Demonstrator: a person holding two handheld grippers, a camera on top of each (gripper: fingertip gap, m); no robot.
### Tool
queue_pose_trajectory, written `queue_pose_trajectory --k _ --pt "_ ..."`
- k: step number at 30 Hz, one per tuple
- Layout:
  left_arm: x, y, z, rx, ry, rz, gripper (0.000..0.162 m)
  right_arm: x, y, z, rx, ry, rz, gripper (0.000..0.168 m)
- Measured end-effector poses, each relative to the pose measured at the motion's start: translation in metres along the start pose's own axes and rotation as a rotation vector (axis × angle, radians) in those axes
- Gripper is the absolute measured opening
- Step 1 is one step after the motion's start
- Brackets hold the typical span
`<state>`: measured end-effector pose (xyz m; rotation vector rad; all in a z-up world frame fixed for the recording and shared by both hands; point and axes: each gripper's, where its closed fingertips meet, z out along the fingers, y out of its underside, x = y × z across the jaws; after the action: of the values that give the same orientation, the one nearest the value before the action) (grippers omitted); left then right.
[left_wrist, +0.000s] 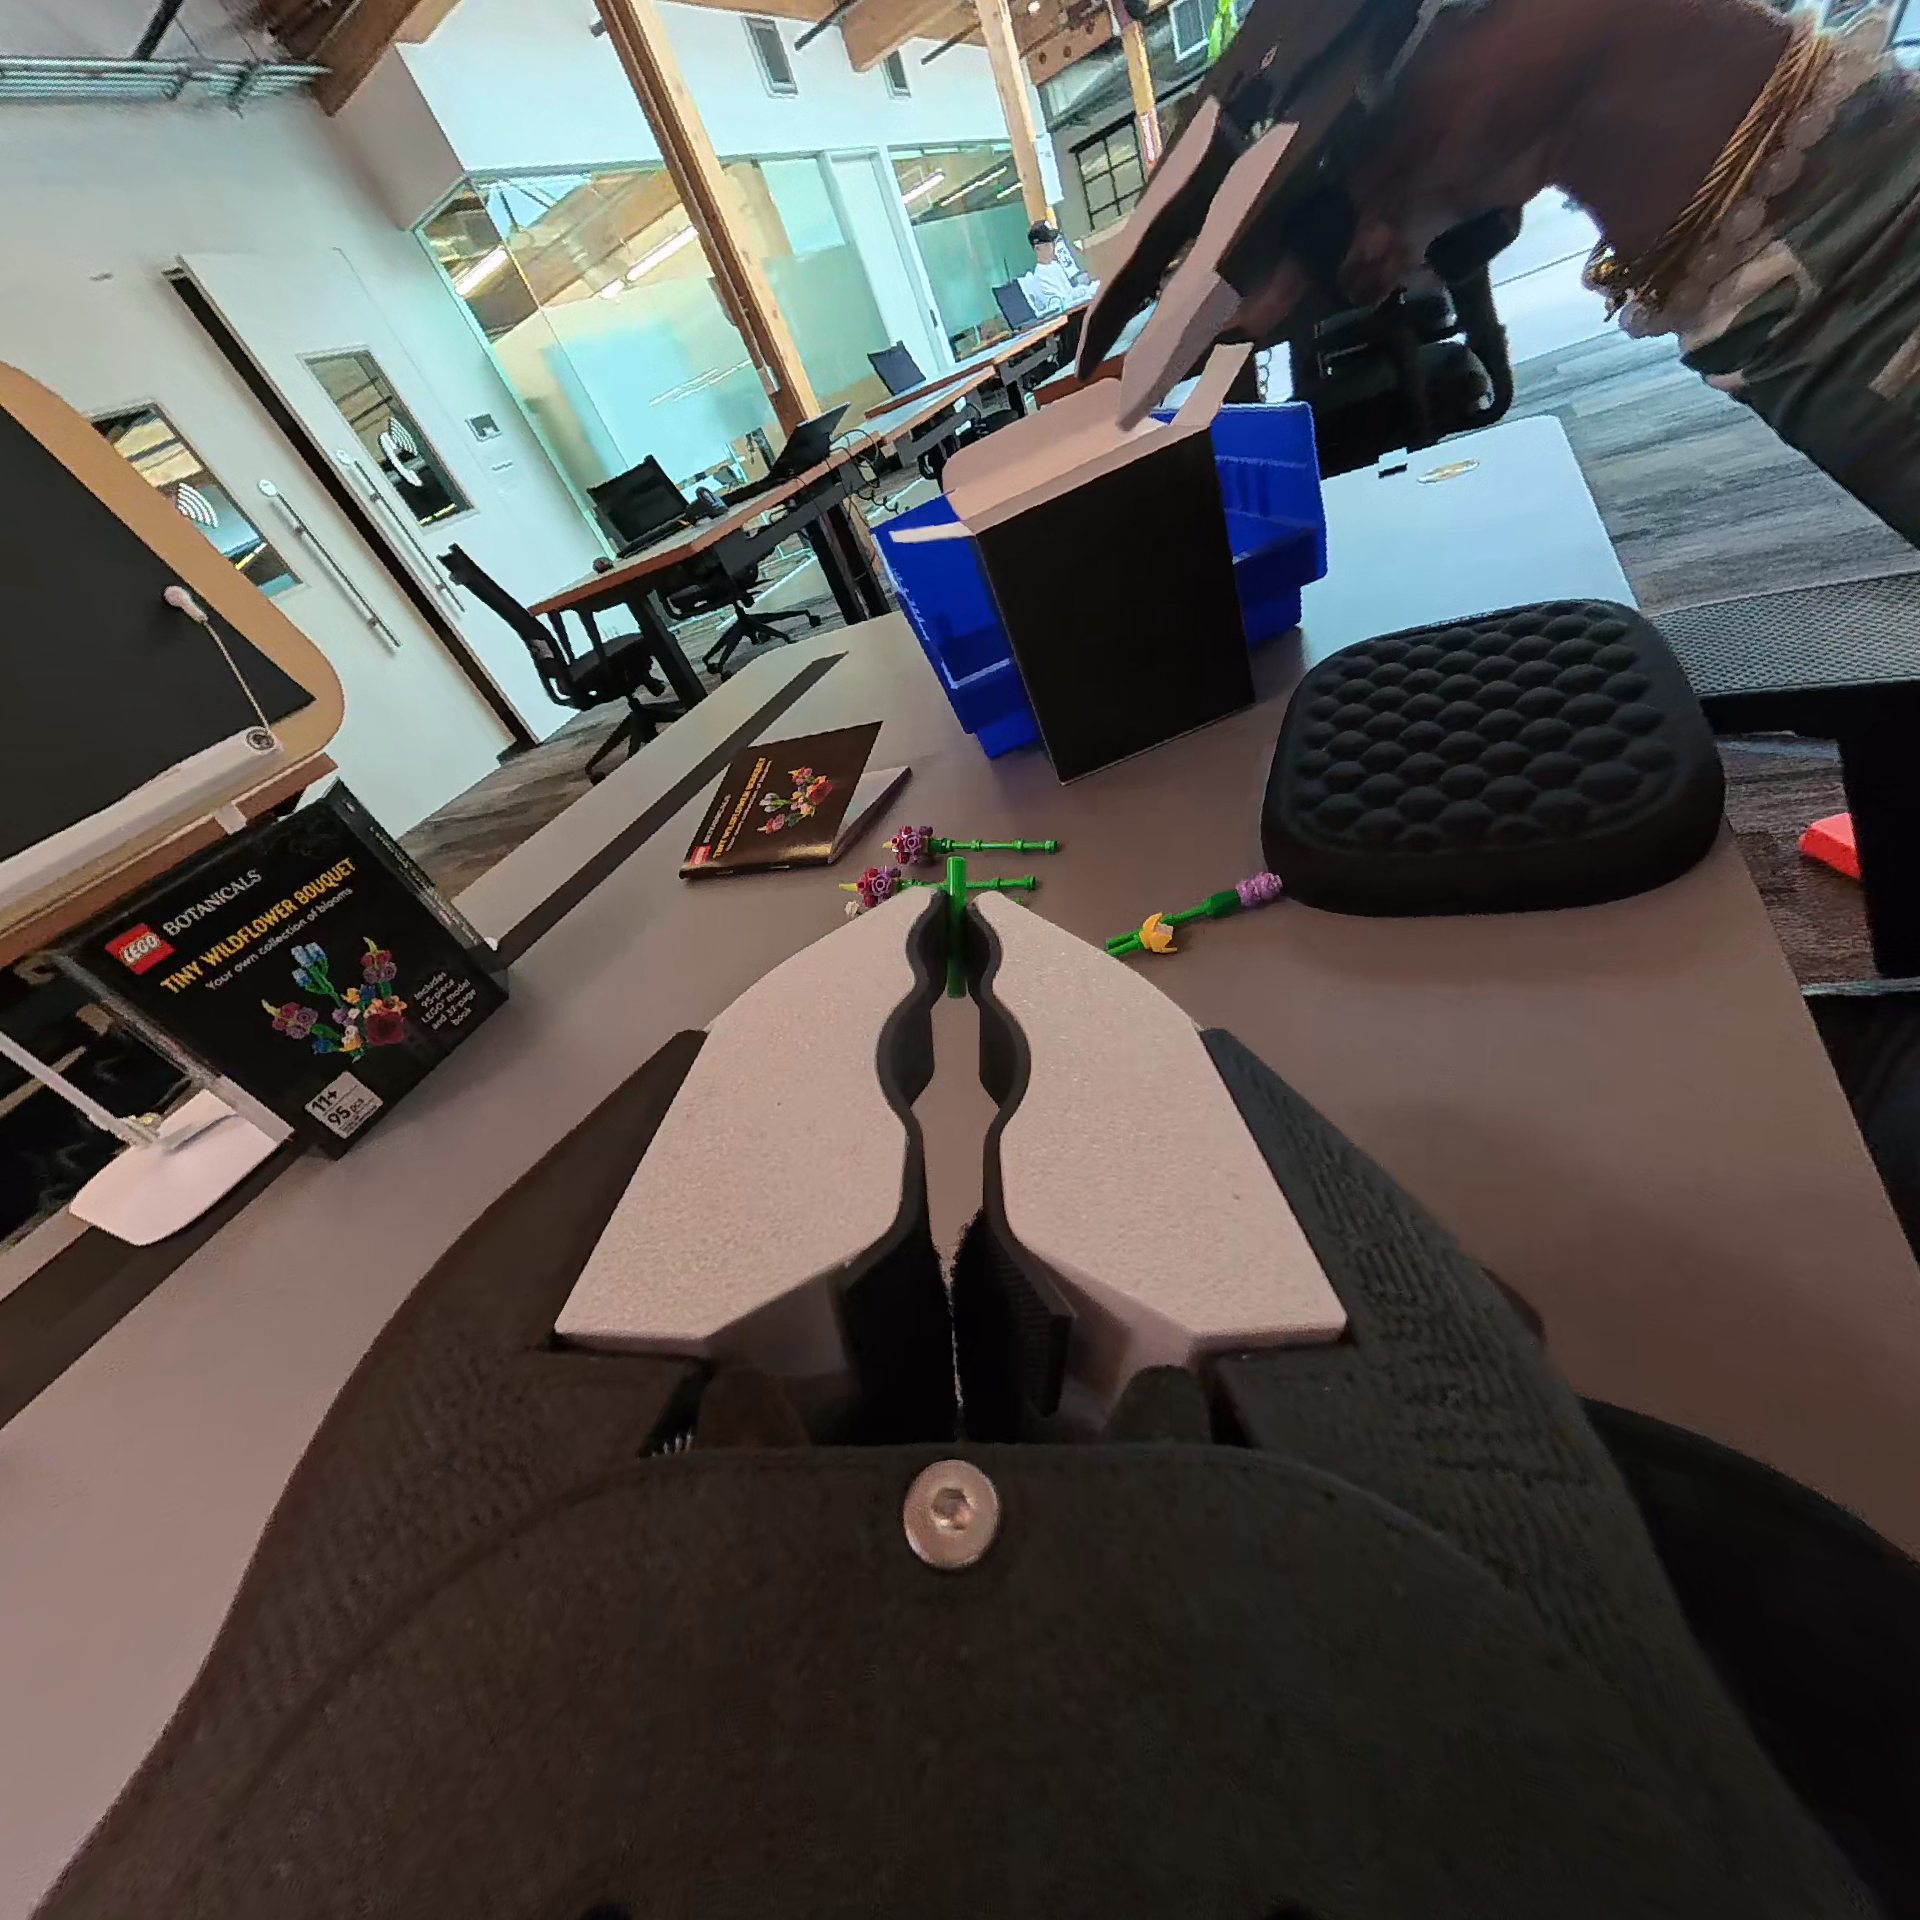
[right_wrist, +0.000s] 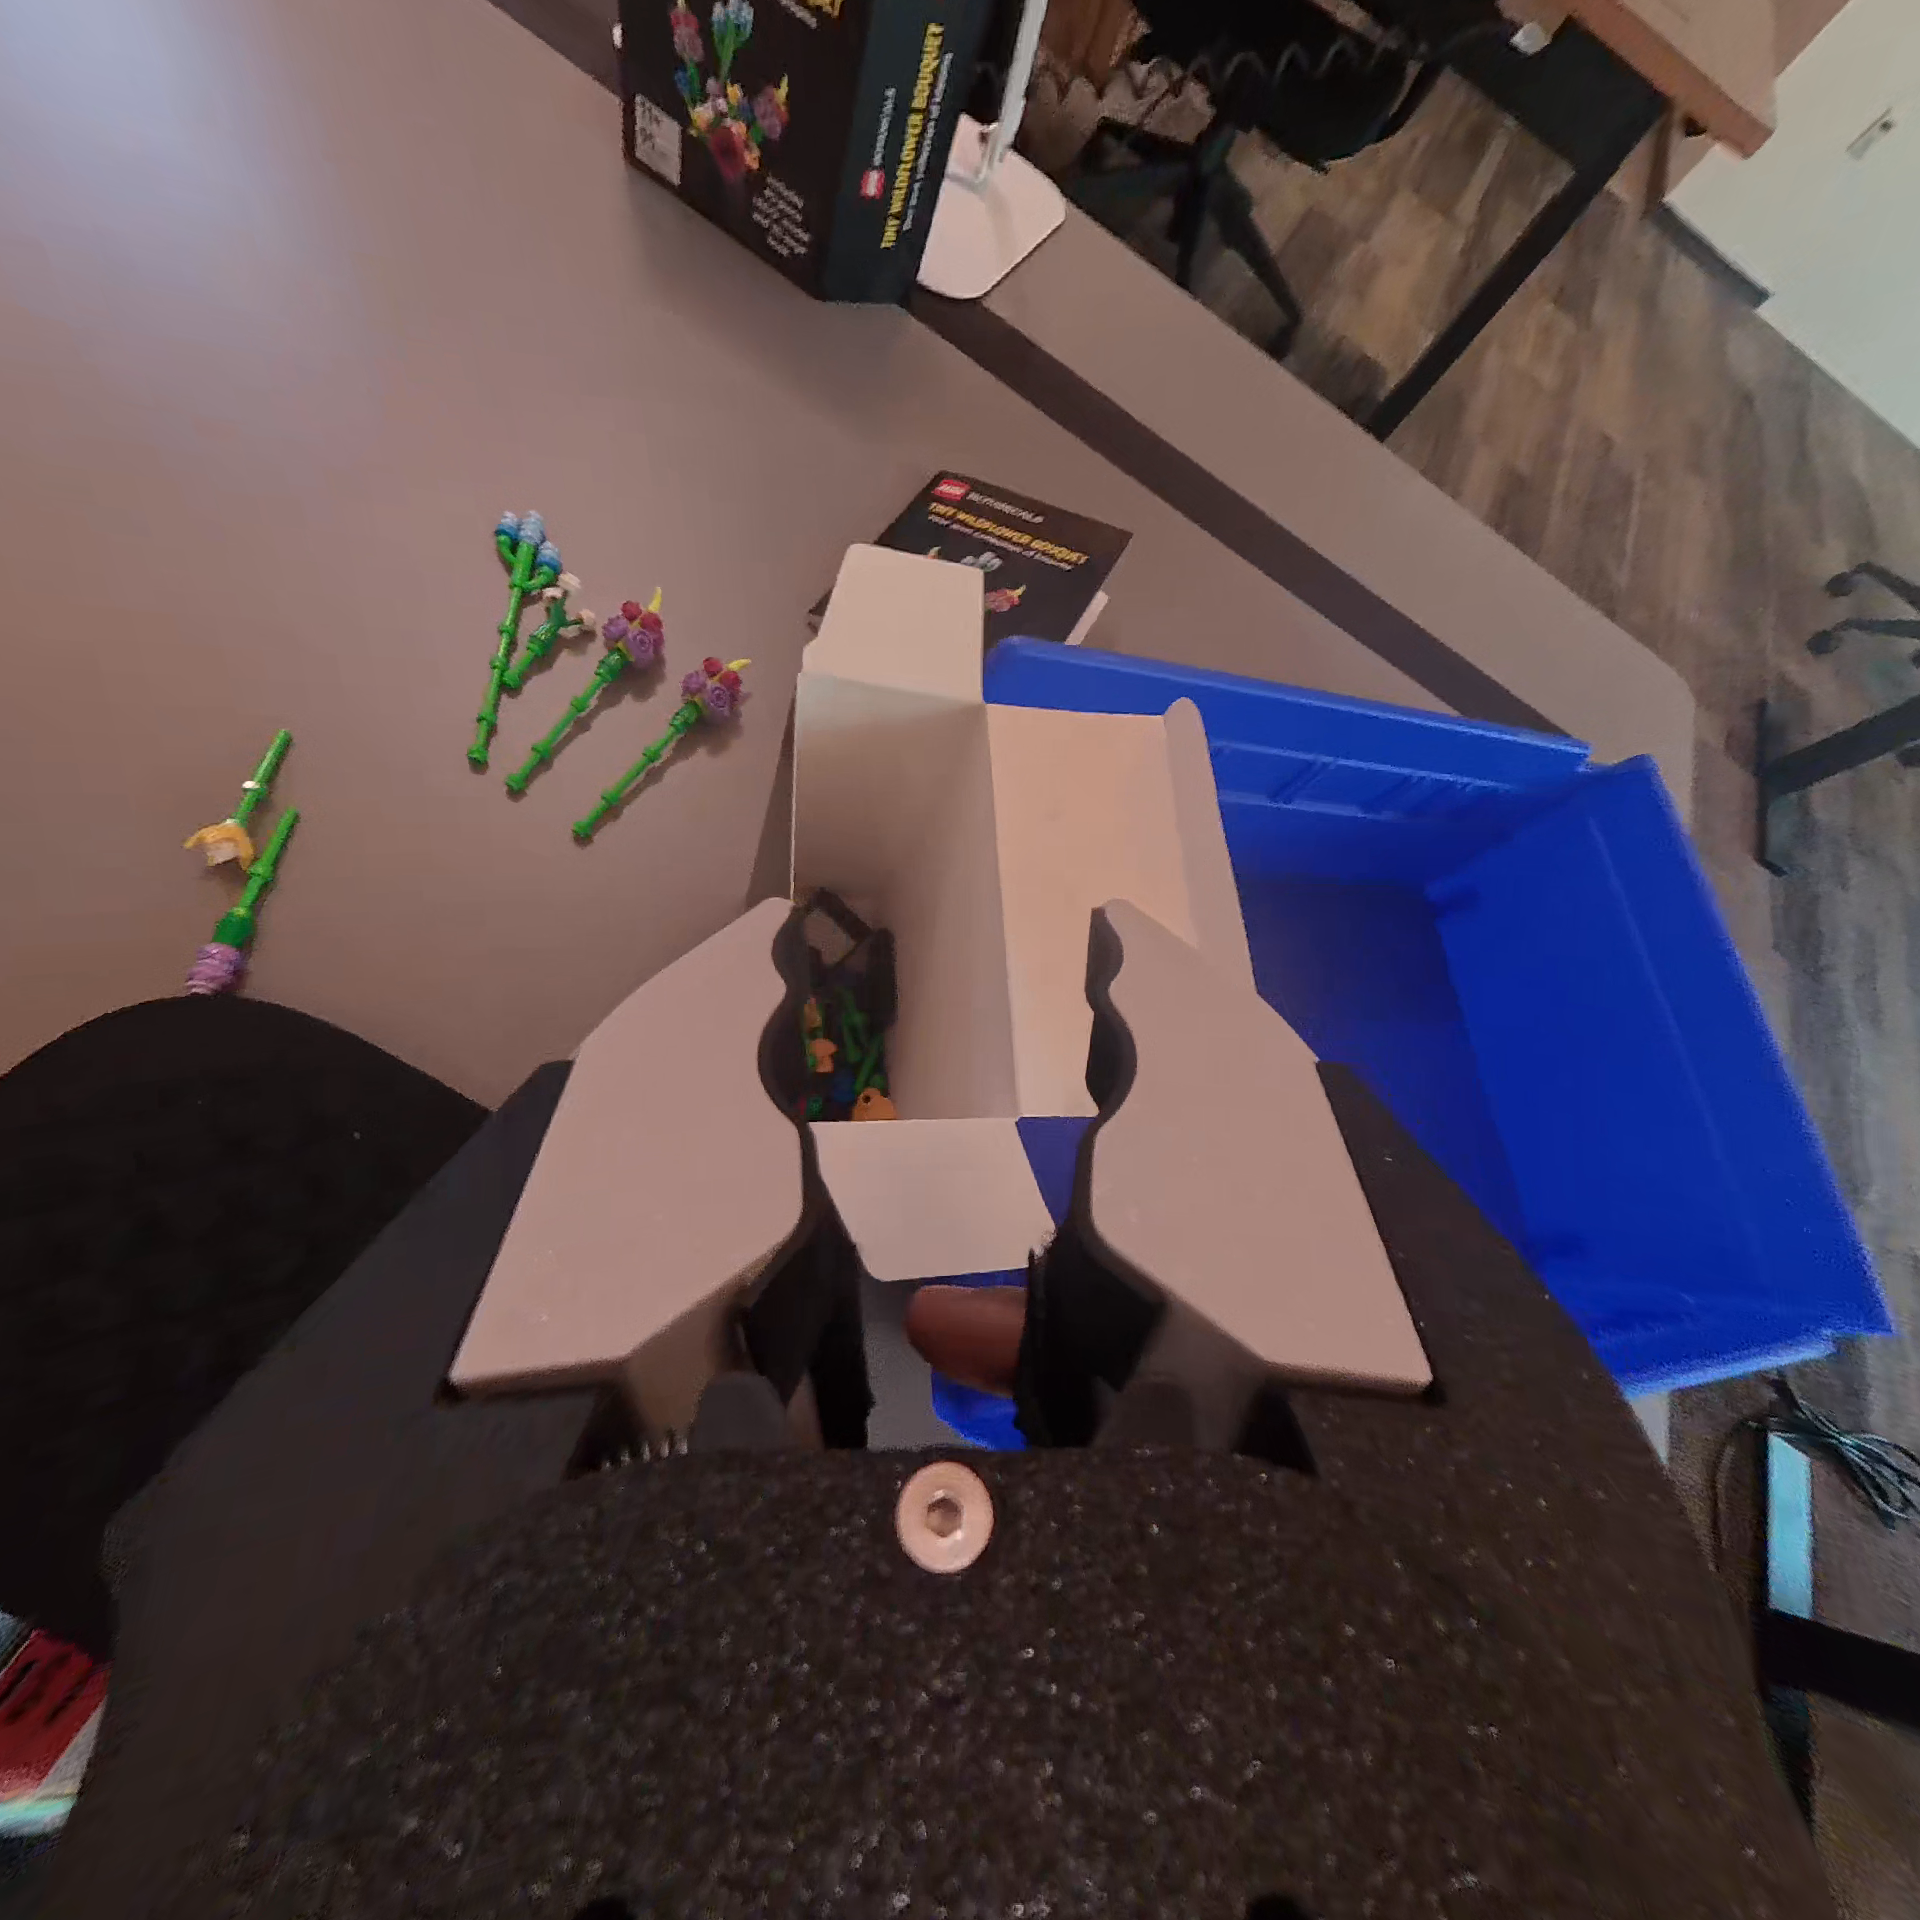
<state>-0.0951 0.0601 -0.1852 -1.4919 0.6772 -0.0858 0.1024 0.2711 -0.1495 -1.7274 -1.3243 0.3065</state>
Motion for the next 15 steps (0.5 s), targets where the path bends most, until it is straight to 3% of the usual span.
queue_pose_trajectory --k 9,10,12,15 --pt "0.004 -0.006 0.002 0.013 -0.006 0.044 0.003 0.002 0.002 -0.004 0.031 -0.021 -0.118 0.059" --pt "0.004 -0.007 0.002 0.016 -0.009 0.05 0.003 0.002 -0.002 -0.006 0.056 -0.01 -0.126 0.056" --pt "0.006 -0.013 0.003 0.039 -0.017 0.066 0.003 -0.009 -0.023 -0.013 0.188 -0.056 -0.107 0.03" --pt "0.011 -0.027 0.005 0.092 -0.04 0.124 0.003 -0.073 -0.07 -0.03 0.456 -0.37 -0.08 0.013"
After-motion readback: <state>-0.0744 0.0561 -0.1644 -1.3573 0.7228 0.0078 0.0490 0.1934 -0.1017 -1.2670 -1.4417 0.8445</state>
